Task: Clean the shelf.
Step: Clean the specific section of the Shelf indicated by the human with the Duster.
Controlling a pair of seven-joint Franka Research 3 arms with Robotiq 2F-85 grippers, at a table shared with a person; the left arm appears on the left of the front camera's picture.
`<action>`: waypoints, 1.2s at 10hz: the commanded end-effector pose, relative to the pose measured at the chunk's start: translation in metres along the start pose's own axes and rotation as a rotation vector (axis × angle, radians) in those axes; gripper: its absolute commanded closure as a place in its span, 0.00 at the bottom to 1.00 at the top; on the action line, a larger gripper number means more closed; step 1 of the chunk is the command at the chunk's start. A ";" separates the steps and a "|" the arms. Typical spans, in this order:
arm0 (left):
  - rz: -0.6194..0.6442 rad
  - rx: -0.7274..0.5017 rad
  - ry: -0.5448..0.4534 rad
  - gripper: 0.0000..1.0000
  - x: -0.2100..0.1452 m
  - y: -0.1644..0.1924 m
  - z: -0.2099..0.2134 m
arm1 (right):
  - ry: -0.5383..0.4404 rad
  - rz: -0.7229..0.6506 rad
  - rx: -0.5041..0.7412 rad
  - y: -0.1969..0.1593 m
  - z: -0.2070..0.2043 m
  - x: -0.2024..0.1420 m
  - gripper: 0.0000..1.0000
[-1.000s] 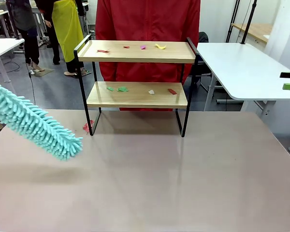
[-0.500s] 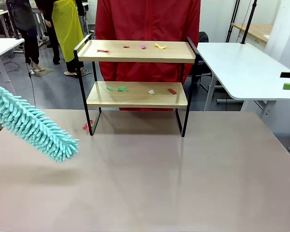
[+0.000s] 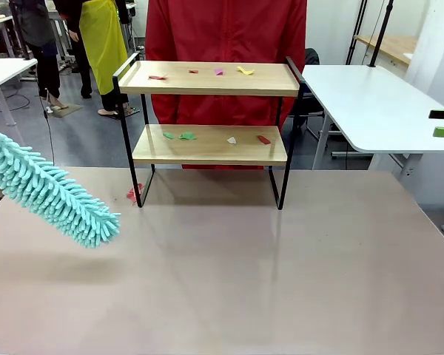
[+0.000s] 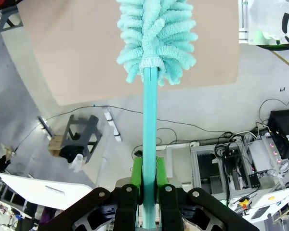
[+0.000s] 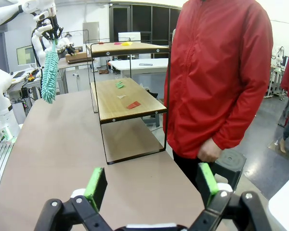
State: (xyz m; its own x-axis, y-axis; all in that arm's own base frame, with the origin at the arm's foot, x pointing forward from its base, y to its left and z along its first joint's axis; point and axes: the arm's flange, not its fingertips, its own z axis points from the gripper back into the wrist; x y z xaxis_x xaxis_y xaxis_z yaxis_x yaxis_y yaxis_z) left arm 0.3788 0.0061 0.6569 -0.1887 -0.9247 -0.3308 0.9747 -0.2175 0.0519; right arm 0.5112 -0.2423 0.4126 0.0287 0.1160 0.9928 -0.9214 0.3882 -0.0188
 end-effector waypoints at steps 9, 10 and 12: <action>0.003 0.014 -0.013 0.87 -0.001 -0.001 0.000 | -0.001 0.003 0.001 0.001 -0.001 0.002 0.00; 0.003 0.014 -0.013 0.87 -0.001 -0.001 0.000 | -0.001 0.003 0.001 0.001 -0.001 0.002 0.00; 0.003 0.014 -0.013 0.87 -0.001 -0.001 0.000 | -0.001 0.003 0.001 0.001 -0.001 0.002 0.00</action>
State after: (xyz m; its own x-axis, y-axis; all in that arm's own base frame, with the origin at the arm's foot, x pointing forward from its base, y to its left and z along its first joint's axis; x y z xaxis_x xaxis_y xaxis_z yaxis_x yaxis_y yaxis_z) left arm 0.3788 0.0061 0.6569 -0.1887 -0.9247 -0.3306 0.9747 -0.2175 0.0520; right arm 0.5112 -0.2423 0.4126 0.0287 0.1160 0.9928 -0.9214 0.3882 -0.0188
